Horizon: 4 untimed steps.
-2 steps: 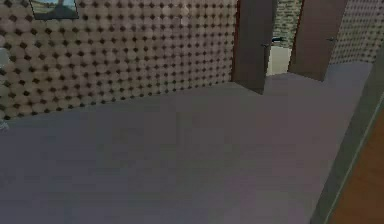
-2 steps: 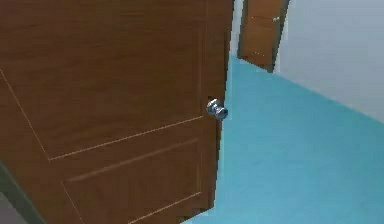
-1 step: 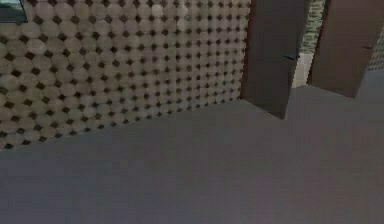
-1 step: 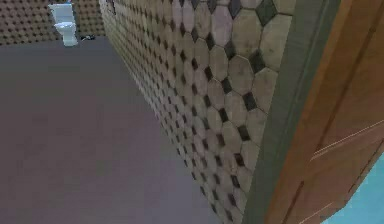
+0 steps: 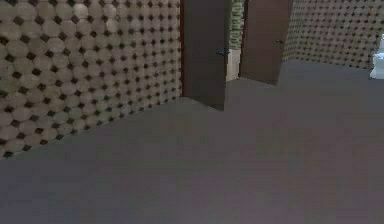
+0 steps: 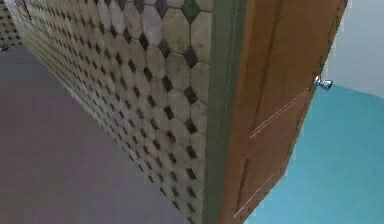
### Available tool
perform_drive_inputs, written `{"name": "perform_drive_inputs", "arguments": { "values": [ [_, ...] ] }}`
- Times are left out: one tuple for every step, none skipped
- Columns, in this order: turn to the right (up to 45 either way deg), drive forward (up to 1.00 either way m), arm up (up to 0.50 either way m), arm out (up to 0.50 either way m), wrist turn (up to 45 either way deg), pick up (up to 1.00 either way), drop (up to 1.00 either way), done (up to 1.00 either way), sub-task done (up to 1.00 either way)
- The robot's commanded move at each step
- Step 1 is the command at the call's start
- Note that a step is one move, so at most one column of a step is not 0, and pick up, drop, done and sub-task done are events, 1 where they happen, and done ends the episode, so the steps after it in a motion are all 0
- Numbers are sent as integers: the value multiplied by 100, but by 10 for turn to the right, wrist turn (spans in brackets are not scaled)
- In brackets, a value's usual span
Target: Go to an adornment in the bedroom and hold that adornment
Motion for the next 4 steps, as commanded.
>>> {"name": "perform_drive_inputs", "arguments": {
  "values": [
    [0,10,0,0,0,0,0,0,0],
    [210,0,0,0,0,0,0,0,0],
    [0,100,0,0,0,0,0,0,0],
    [0,100,0,0,0,0,0,0,0]
  ]
}}
